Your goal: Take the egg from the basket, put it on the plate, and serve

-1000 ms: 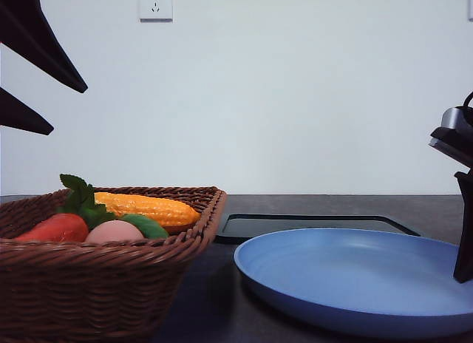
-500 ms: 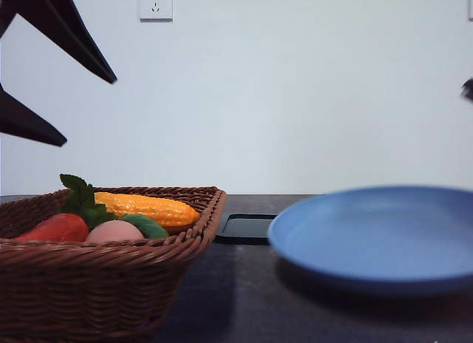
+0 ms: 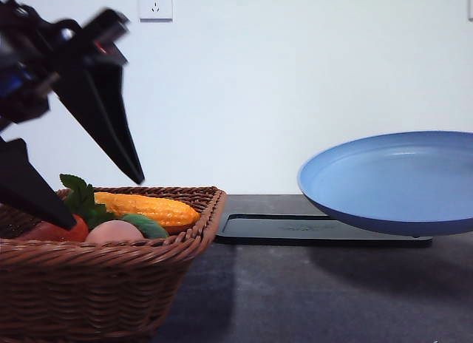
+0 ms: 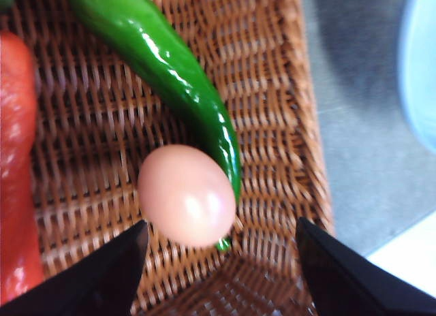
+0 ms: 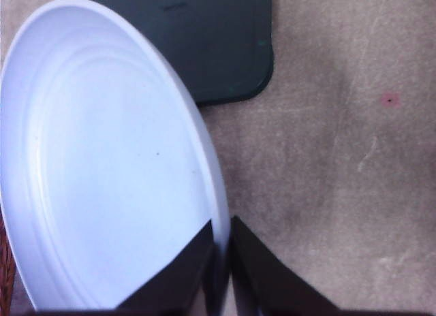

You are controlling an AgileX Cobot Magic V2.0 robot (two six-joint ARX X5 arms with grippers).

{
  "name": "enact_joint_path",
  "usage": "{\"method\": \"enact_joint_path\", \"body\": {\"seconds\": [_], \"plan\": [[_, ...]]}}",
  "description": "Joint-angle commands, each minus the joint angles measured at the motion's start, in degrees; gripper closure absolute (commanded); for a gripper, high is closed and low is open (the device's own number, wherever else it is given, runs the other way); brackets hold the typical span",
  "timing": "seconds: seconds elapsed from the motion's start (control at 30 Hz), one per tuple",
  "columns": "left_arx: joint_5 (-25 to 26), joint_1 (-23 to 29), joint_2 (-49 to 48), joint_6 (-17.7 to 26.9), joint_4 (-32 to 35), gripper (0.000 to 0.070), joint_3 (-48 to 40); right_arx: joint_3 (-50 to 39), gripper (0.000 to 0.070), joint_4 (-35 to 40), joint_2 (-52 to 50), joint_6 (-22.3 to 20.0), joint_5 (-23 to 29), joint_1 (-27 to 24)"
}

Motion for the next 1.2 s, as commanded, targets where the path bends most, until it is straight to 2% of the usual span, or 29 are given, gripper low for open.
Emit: {"method": "enact_joint_path", "body": {"seconds": [0.0, 0.27, 0.57, 0.9, 1.17], "plan": [[-0.58, -0.58, 2.09, 0.02, 0.79, 0.0259, 1.23, 0.74, 0.0700, 0.40, 0.18, 0.80, -0.22, -0.11], [-0.60, -0.58, 8.52, 0.00, 2.63, 0.0259, 1.31, 0.74, 0.0700, 0.47, 0.18, 0.77, -0.22, -0.11], [-1.96, -0.65, 10.92, 0.69, 4.29, 0.0265, 1.31, 0.74, 0.0700, 0.60, 0.18, 0.77, -0.22, -0.11], [-1.92, -0.65, 11.22, 1.74, 4.03, 0.0437, 1.31, 0.74, 0.0700, 1.09, 0.18, 0.81, -0.22, -0.11], [-1.83, -0.47, 11.05, 3.11, 3.80, 0.0517, 2.01, 0.74, 0.0700, 1.09, 0.18, 0.88, -0.25, -0.11]]}}
